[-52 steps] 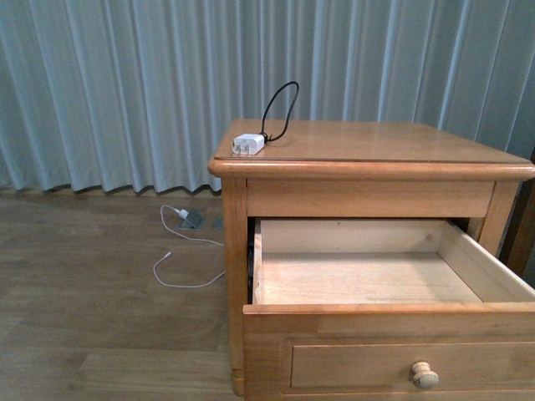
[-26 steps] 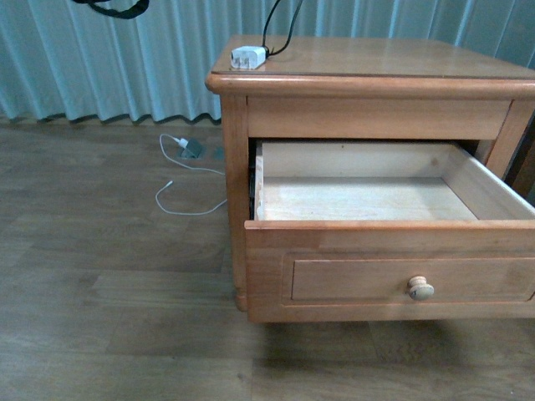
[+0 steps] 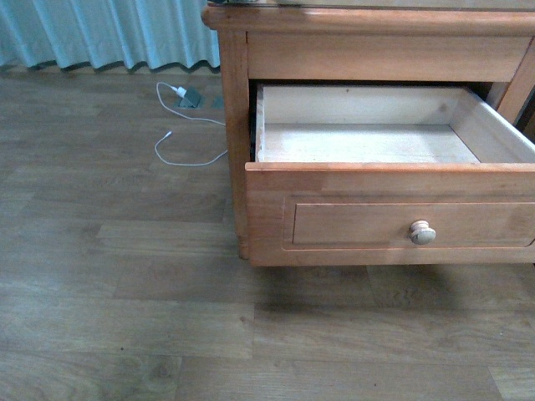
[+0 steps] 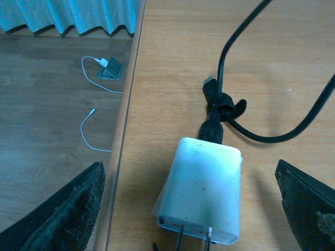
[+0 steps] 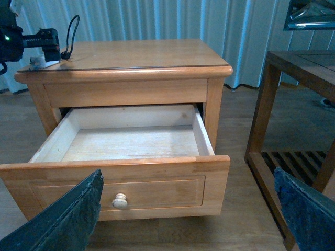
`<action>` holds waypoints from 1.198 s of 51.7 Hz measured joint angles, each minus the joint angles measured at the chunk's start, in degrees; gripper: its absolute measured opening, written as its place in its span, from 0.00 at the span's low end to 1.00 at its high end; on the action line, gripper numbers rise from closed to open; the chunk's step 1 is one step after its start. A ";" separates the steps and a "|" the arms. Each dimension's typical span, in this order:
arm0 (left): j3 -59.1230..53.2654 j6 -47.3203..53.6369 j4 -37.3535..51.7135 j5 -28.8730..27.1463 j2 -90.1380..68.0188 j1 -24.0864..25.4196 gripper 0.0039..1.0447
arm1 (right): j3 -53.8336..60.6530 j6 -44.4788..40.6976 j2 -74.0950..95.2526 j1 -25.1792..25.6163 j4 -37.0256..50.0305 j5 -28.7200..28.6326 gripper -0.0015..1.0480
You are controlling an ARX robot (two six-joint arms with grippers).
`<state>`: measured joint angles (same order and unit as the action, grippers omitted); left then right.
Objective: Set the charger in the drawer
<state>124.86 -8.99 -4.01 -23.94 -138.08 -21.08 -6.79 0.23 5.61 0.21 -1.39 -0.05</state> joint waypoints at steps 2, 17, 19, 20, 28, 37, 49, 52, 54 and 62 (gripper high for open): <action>0.98 0.04 -0.68 -0.44 -0.57 -0.20 0.95 | 0.00 0.00 0.00 0.00 0.00 0.00 0.92; 3.80 1.05 -4.37 -2.38 -2.97 -1.22 0.93 | 0.00 0.02 0.00 0.00 0.00 0.00 0.92; 3.80 1.03 -4.57 -2.54 -2.97 -1.27 0.88 | 0.00 0.02 0.00 0.00 0.00 0.00 0.92; 3.82 1.03 -4.66 -2.67 -2.97 -1.27 0.85 | 0.00 0.00 0.00 0.00 0.00 0.00 0.92; 3.52 1.03 -4.11 -3.19 -2.91 -1.44 0.61 | 0.00 0.00 0.00 0.00 0.00 0.00 0.92; -0.24 0.94 -2.03 -3.30 -0.96 -1.46 0.39 | 0.00 0.02 0.00 0.00 0.00 0.00 0.92; -8.33 0.33 2.43 -0.17 4.66 -2.34 0.38 | 0.00 0.00 0.00 0.00 0.00 0.00 0.92; -10.51 0.11 3.45 0.96 6.69 -2.82 0.38 | 0.00 0.00 0.00 0.00 0.00 0.00 0.92; -12.04 -0.11 4.11 1.90 8.39 -3.34 0.38 | 0.00 0.02 0.00 0.00 0.00 0.00 0.92; -15.45 -0.15 5.92 6.01 13.64 -5.25 0.38 | 0.00 0.02 0.00 0.00 0.00 0.00 0.92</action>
<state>109.40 -9.15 1.91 -17.93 -124.44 -26.33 -6.79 0.25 5.61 0.21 -1.39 -0.05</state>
